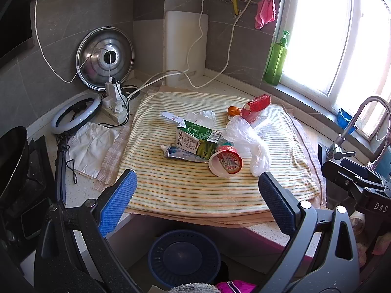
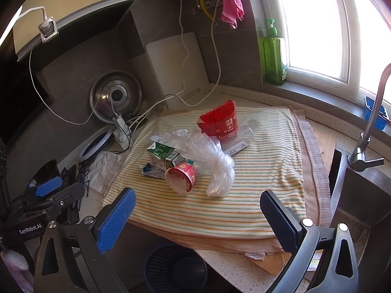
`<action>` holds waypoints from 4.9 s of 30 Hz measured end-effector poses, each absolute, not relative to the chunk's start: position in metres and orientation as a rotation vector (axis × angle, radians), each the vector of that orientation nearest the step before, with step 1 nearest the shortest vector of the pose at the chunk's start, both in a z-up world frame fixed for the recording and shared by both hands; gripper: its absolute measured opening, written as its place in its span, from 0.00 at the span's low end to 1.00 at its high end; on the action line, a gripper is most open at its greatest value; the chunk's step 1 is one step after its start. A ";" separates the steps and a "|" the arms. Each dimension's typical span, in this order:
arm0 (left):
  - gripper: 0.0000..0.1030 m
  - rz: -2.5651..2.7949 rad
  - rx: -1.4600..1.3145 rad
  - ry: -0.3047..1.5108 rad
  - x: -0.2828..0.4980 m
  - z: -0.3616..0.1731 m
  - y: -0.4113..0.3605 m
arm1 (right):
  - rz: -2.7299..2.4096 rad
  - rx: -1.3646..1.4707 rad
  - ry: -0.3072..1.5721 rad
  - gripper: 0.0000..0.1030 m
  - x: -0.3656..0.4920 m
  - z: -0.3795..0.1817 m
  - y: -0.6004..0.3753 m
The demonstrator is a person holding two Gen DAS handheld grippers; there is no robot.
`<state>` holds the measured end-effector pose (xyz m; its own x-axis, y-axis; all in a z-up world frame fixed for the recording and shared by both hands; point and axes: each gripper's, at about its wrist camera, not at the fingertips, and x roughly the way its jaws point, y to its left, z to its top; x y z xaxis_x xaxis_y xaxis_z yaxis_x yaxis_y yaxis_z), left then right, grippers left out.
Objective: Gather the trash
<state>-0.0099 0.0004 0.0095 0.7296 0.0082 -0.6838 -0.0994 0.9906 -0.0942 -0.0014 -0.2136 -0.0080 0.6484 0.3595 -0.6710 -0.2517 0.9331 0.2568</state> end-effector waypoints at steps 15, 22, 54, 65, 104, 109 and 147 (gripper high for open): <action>0.99 0.060 -0.130 0.751 -0.009 0.010 0.000 | 0.351 0.146 0.795 1.00 -0.001 -0.008 -0.213; 0.99 0.059 -0.130 0.750 -0.010 0.009 0.001 | 0.355 0.148 0.800 1.00 -0.002 -0.009 -0.210; 0.99 0.061 -0.136 0.750 -0.011 0.010 0.002 | 0.356 0.153 0.809 1.00 0.002 -0.015 -0.216; 0.98 0.091 -0.162 0.760 -0.001 -0.002 0.006 | 0.352 0.128 0.809 1.00 0.008 -0.021 -0.220; 0.40 -0.134 -0.282 1.034 0.114 -0.110 -0.001 | 0.462 0.235 1.158 0.66 0.155 -0.129 -0.228; 0.37 -0.142 -0.249 1.059 0.133 -0.122 -0.006 | 0.466 0.258 1.176 0.65 0.166 -0.136 -0.228; 0.04 -0.137 -0.304 1.056 0.146 -0.137 -0.004 | 0.485 0.361 1.236 0.26 0.176 -0.160 -0.223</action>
<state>0.1463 -0.0039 -0.1367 0.4884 -0.2556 -0.8344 -0.0335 0.9499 -0.3106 0.1759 -0.2229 -0.1599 0.2492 0.5360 -0.8066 -0.1561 0.8442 0.5128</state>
